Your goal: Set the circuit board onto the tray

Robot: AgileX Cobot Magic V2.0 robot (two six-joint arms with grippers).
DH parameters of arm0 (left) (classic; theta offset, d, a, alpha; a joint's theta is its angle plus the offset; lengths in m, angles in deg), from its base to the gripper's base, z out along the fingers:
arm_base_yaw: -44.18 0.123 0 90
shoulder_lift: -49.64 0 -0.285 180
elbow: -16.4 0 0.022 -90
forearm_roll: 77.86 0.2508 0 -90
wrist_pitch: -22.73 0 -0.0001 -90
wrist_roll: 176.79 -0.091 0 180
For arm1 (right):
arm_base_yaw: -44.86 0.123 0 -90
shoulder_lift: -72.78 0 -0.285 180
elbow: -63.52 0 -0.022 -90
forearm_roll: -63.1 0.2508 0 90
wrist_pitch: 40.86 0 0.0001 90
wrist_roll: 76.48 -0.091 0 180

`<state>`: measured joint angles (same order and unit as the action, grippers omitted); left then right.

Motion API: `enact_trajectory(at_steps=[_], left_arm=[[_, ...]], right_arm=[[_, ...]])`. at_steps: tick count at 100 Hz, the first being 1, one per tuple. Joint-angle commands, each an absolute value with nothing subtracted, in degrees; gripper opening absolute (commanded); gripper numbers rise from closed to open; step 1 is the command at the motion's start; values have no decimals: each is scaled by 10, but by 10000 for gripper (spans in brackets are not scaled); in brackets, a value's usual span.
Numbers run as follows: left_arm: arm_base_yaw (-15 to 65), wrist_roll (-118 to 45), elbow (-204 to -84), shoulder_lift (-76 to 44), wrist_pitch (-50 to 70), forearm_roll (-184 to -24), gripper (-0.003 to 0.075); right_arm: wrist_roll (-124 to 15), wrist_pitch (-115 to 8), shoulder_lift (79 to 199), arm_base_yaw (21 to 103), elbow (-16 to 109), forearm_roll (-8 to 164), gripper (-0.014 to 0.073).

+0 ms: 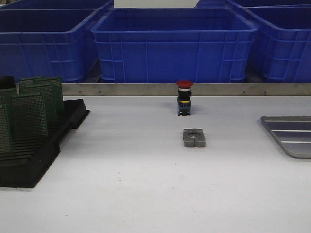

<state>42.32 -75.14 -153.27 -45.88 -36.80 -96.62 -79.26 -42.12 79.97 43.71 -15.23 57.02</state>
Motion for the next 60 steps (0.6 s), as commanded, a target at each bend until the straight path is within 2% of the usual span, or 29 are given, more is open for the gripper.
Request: enact_trajectory(at_steps=[1,26,60], left_arm=[[423,-819,-1552,-462,-360,-970,367],[423,-867,-1552,-497,-288,-970,367],[423,-867,-1552,-530,-294,-967,366]], right_arm=[[-788,-378,784,437,-145,571,-62],[-788,-378,784,437,-145,571,-62],[-788,-378,784,437,-145,571,-62]])
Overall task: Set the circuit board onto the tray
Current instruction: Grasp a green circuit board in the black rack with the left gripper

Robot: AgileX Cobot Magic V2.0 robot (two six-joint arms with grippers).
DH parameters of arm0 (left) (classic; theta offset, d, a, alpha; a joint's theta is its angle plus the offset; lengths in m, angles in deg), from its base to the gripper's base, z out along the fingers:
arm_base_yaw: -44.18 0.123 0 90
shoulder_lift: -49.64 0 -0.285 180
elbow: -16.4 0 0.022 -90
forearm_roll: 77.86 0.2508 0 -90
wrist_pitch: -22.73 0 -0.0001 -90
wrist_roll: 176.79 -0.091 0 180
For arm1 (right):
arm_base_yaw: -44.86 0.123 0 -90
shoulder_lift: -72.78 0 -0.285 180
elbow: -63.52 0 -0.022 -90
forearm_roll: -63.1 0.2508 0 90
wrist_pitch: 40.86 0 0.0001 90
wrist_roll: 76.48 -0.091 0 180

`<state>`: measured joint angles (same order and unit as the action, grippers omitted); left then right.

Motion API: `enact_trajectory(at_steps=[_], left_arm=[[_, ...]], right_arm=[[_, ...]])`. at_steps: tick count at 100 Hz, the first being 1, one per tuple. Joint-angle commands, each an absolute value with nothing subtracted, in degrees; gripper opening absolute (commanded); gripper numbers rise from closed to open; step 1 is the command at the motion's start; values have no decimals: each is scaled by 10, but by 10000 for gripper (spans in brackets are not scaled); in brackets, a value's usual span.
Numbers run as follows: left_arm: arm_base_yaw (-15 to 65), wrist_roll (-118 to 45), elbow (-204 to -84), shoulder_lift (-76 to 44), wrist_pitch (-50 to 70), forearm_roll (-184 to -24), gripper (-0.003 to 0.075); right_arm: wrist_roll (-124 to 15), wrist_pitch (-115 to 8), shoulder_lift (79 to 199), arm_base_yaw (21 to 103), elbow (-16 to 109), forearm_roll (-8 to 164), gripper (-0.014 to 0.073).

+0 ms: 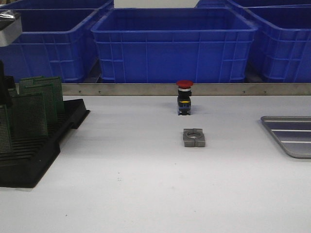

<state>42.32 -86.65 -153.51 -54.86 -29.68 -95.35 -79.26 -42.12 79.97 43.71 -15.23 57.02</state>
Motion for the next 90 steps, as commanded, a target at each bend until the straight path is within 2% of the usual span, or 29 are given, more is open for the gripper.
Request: enact_trajectory(at_steps=[1,13,39,63,82,90], left_arm=[[423,-867,-1552,-530,-295,-967,366],[423,-867,-1552,-530,-303,-967,307],[423,-867,-1552,-530,-332,-967,-18],[423,-867,-1556,-528,-349,-967,-20],[423,-867,-1619,-528,-490,-975,-20],[423,-840,-1643,-525,-506,-986,-20]], right_arm=[[-788,-378,784,437,-145,571,-62],[-788,-378,784,437,-145,571,-62],[-788,-378,784,437,-145,571,-62],[-788,-378,784,437,-145,571,-62],[-788,-378,784,437,-145,571,-62],[-788,-377,784,437,-145,571,-62]])
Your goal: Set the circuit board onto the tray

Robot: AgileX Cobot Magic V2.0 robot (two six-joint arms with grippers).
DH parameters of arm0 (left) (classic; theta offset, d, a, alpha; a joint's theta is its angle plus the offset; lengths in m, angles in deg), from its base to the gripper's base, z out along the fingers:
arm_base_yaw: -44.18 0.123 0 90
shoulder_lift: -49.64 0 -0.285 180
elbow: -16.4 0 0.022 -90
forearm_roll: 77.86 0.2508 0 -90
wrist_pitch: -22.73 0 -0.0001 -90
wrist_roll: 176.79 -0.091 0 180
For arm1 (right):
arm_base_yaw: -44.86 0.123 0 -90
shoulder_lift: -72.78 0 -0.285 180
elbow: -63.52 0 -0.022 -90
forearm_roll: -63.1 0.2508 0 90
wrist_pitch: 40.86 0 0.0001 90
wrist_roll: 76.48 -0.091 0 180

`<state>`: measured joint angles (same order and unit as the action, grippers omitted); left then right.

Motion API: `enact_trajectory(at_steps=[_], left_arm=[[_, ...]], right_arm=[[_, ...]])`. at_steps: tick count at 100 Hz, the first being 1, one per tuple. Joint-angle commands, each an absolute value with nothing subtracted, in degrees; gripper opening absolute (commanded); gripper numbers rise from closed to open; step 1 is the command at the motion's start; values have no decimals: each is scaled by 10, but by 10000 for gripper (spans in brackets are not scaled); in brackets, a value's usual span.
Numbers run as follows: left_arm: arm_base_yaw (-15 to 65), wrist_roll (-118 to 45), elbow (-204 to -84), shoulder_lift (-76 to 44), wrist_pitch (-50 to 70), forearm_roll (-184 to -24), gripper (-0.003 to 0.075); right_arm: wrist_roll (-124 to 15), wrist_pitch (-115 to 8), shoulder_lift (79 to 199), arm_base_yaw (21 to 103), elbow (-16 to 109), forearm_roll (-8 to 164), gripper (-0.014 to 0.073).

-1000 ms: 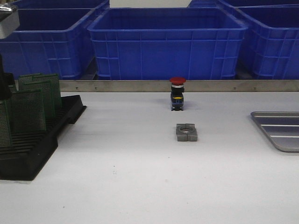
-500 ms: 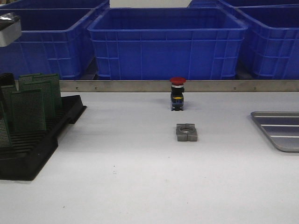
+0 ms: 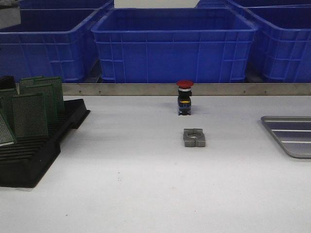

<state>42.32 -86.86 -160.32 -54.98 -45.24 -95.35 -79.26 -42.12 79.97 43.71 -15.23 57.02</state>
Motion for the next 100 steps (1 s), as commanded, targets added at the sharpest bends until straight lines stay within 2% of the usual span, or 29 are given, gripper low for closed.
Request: enact_trajectory(at_steps=[1,11,26,45,100], left_arm=[[423,-832,-1644,-525,-506,-991,-20],[423,-822,-1662,-523,-506,-1060,-20],[420,-822,-1663,-523,-506,-1251,-20],[385,-822,-1663,-527,-506,-1411,-20],[205,-823,-1663,-575,-505,-1450,-20]], right_arm=[[-788,-377,784,437,-145,571,-62],[-788,-377,784,437,-145,571,-62],[-788,-377,784,437,-145,571,-62],[-788,-377,784,437,-145,571,-62],[-788,-378,784,437,-145,571,-62]])
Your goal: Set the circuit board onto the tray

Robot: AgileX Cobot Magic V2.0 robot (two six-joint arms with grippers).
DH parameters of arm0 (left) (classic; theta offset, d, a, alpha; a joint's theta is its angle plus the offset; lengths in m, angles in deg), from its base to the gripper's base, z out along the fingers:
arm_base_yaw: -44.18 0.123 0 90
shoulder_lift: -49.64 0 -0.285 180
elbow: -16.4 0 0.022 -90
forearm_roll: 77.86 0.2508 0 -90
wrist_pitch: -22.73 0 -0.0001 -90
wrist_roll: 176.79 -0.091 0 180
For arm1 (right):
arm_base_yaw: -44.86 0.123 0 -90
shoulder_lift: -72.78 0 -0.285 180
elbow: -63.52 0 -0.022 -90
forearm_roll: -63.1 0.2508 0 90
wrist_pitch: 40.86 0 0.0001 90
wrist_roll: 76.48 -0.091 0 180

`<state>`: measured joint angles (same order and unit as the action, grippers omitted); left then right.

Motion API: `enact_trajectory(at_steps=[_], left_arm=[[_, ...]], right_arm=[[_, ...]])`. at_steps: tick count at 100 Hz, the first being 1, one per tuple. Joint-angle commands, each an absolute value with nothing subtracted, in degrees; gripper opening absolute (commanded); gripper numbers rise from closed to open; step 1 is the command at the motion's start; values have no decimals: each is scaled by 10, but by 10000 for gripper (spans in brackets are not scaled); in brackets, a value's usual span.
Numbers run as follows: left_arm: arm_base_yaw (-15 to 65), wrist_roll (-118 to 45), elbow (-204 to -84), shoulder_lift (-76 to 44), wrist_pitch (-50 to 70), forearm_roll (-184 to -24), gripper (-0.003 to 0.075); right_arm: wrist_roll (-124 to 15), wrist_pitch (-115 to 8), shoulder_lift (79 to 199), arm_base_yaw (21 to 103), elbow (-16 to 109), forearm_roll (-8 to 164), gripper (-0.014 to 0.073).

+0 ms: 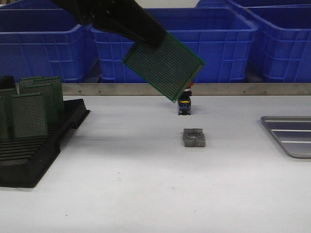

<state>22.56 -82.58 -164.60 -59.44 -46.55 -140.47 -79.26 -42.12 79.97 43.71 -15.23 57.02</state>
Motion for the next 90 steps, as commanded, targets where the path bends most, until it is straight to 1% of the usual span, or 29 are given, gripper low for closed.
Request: enact_trajectory(at_steps=[1,19,34,55,71,82,87,90], left_arm=[[204,-823,-1663,-575,-505,-1450,-20],[195,-823,-1663,-576,-504,-1453,-20],[195,-823,-1663,-576,-504,-1453,-20],[195,-823,-1663,-576,-504,-1453,-20],[195,-823,-1663,-576,-504,-1454,-20],[195,-823,-1663,-576,-504,-1454,-20],[195,-823,-1663,-576,-504,-1454,-20],[195,-823,-1663,-576,-504,-1454,-20]], right_arm=[[-788,-378,784,437,-145,571,-62],[-813,-393,786,437,-126,601,-58],[-813,-530,820,437,-42,617,-59],[-813,-695,949,437,81,627,-59],[-808,-738,1072,437,150,694,-59],[-733,-742,1151,437,181,794,-46],[-680,-742,1183,439,194,856,-13],[-648,-742,1201,440,199,904,24]])
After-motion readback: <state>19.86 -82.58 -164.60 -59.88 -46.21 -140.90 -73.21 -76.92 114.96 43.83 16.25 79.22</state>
